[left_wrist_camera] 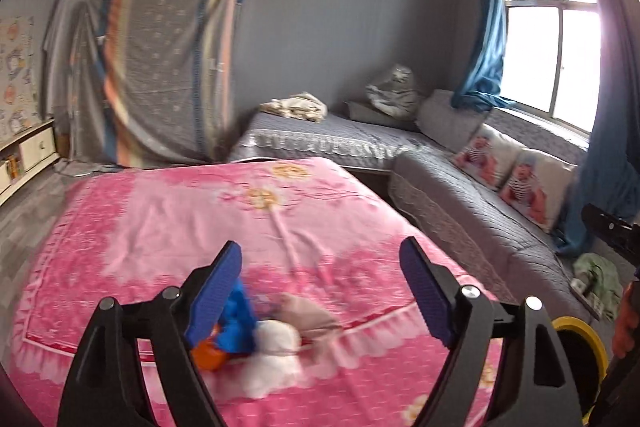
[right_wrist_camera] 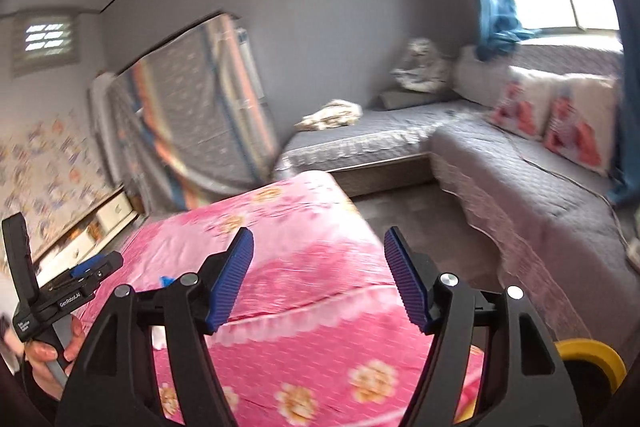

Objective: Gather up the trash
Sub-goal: 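Move both tools back over the bed toward the orange, blue glove and tissues, then reach the left tool toward the orange while the right tool approaches the beige cloth bag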

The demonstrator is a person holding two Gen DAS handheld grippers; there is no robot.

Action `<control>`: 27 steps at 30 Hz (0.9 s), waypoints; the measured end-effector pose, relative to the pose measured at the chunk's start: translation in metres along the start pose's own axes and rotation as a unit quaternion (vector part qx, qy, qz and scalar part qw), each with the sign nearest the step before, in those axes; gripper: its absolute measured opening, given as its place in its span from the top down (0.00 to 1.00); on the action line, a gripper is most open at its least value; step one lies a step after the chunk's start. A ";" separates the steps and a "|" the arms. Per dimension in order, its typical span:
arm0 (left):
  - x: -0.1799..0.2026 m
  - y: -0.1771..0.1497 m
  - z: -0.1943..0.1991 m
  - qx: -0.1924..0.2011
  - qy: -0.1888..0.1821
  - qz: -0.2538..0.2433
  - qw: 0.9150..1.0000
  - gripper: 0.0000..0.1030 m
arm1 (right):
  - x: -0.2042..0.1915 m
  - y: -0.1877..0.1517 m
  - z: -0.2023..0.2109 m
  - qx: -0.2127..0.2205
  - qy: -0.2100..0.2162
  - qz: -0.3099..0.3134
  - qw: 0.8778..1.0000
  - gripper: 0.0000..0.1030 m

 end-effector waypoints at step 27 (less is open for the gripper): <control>-0.123 -0.090 -0.017 -0.121 0.058 0.009 0.991 0.23 | -0.152 -0.123 -0.140 -0.184 0.087 0.221 0.954 0.39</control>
Point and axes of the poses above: each gripper's, at about its wrist camera, not at the fingertips, and z roughly against the way its jaws point, x to its right, y to its top, the point moved 8 cm from there along -z, roughly the way its jaws point, and after that the axes turned 7 degrees about -y, right-handed, at the moved point
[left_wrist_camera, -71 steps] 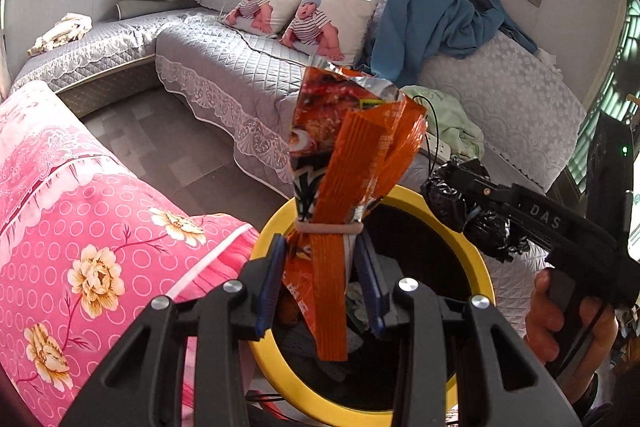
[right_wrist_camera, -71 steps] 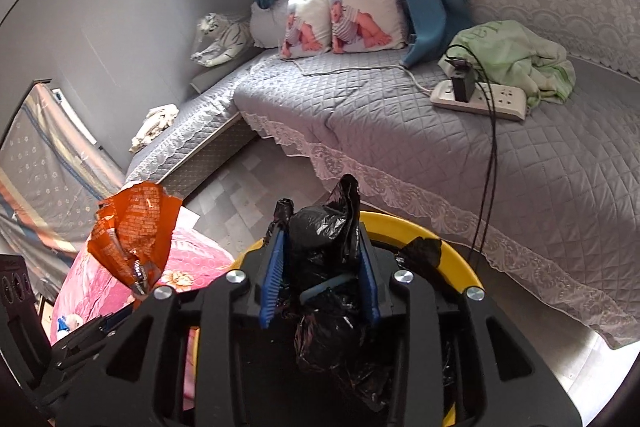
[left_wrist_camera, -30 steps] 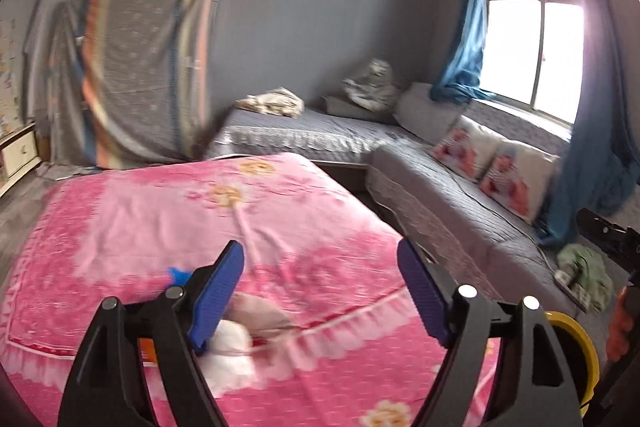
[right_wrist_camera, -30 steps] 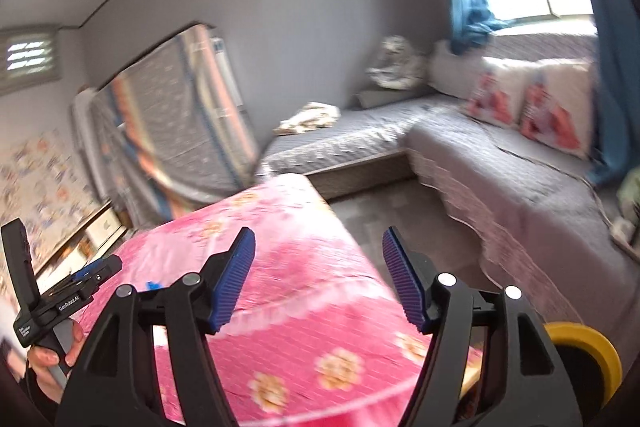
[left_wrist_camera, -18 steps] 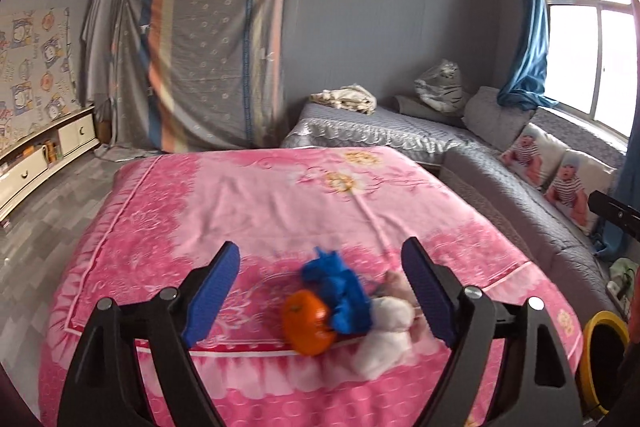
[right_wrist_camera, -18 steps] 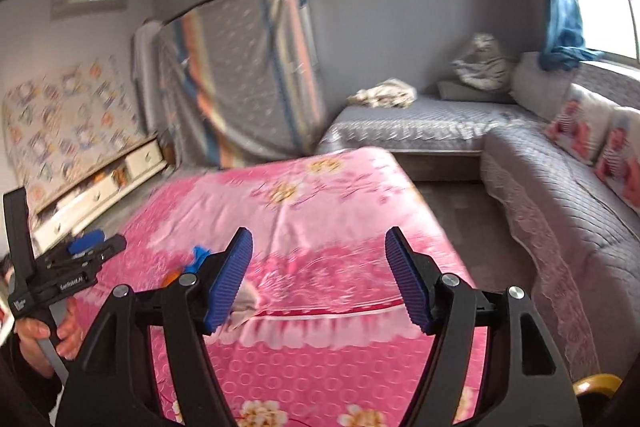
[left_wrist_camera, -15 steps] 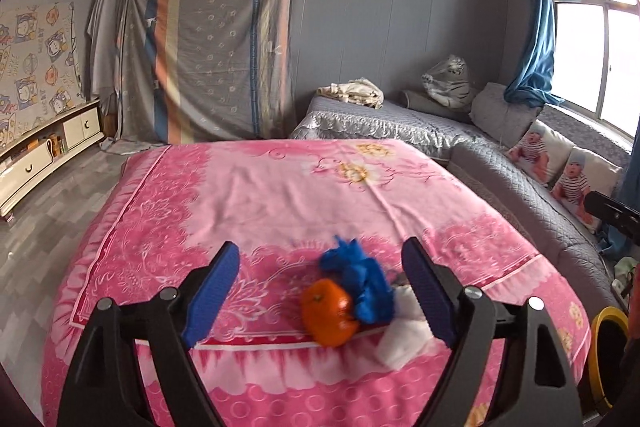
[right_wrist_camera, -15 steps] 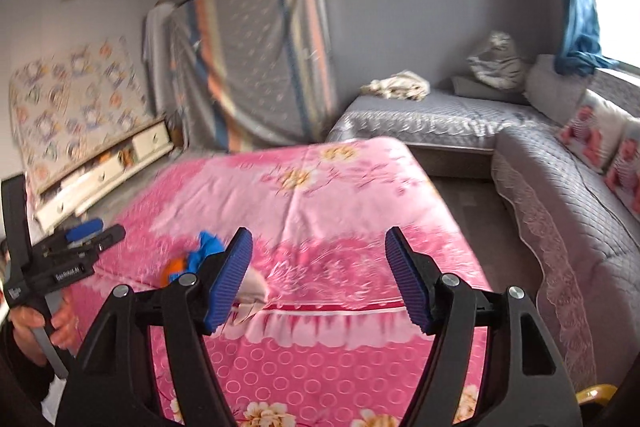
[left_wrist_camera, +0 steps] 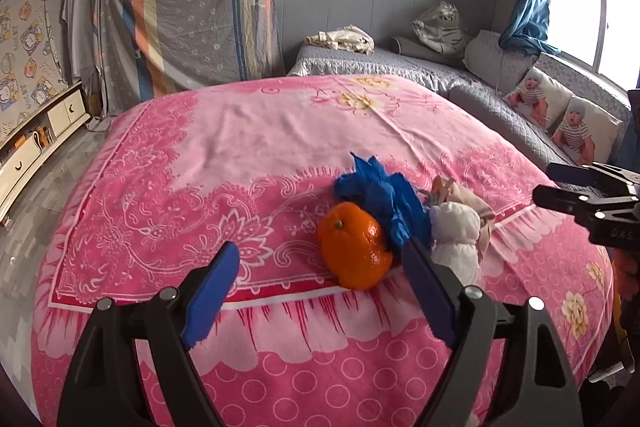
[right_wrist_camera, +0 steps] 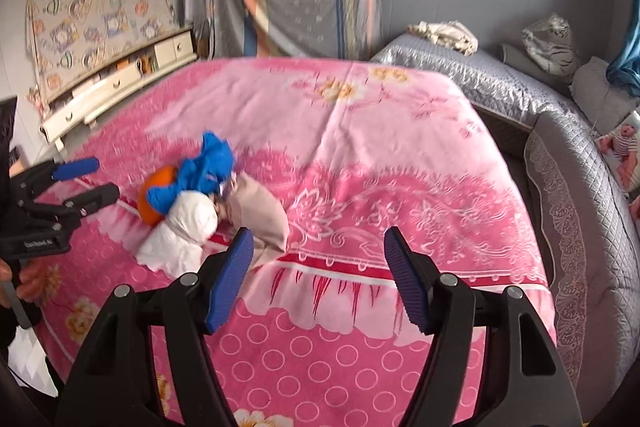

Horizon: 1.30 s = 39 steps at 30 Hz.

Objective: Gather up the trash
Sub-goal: 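Reach the left tool toward the orange while the right tool approaches the beige cloth bag, then close the left tool on the orange while the right tool grasps the beige cloth bag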

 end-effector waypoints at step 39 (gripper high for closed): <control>-0.010 0.012 -0.085 -0.140 -0.025 0.009 0.990 0.23 | -0.042 0.002 -0.080 -0.101 0.090 0.080 0.988 0.48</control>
Point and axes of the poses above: each gripper's, at about its wrist camera, not at the fingertips, and z roughly against the way its jaws point, x to its right, y to its top, the point moved 8 cm from there along -z, roughly the way its jaws point, and after that the axes turned 7 degrees about -y, right-handed, at the moved point
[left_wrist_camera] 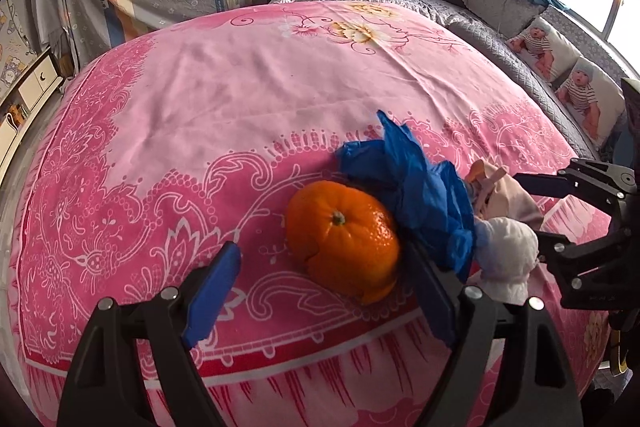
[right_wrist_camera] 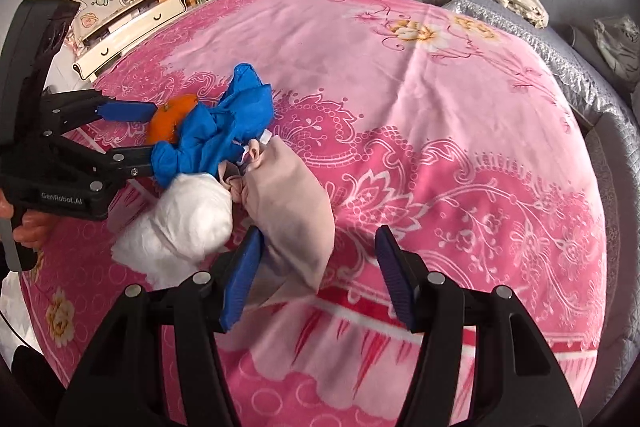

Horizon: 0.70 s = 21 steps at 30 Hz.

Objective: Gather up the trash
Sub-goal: 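Close the left tool on the orange while the right tool grasps the beige cloth bag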

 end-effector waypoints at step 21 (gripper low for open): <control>-0.045 0.032 0.008 0.043 0.031 0.078 0.996 0.61 | 0.024 0.045 -0.009 0.037 0.013 -0.065 0.997 0.87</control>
Point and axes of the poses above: each gripper's, at about its wrist camera, not at the fingertips, and z roughly against the way its jaws point, x to its right, y to its top, the point moved 8 cm from there along -z, roughly the way its jaws point, and after that the axes turned 7 degrees about -y, right-handed, at the moved point
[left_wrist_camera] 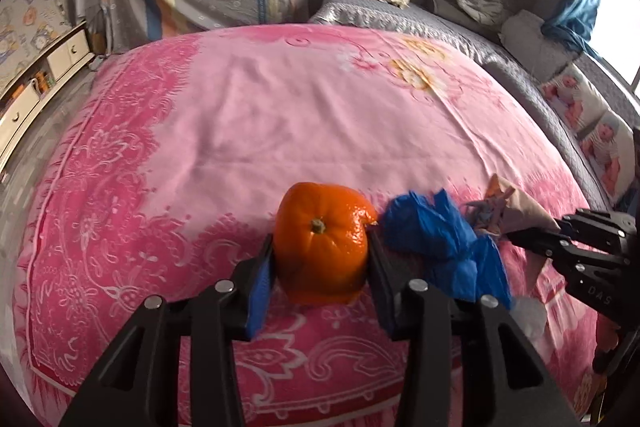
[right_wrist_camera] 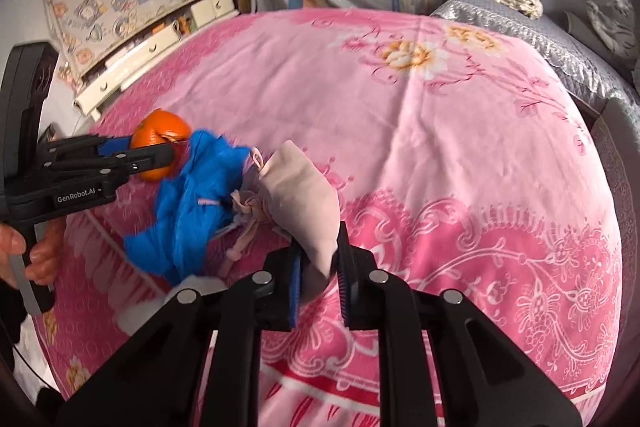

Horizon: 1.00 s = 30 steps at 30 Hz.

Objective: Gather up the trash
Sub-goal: 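Close the left tool on the orange while the right tool grasps the beige cloth bag, then lift and carry the orange and cloth bag over the yellow bin with both tools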

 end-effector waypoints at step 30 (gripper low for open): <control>0.046 0.023 0.146 0.157 0.005 -0.007 0.988 0.61 | 0.050 0.009 0.193 0.170 -0.083 -0.070 0.979 0.88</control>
Point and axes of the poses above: each gripper's, at about its wrist camera, not at the fingertips, and z roughly against the way its jaws point, x to its right, y to its top, the point moved 8 cm from there along -z, roughly the way its jaws point, and after that the axes turned 7 degrees about -y, right-handed, at the moved point
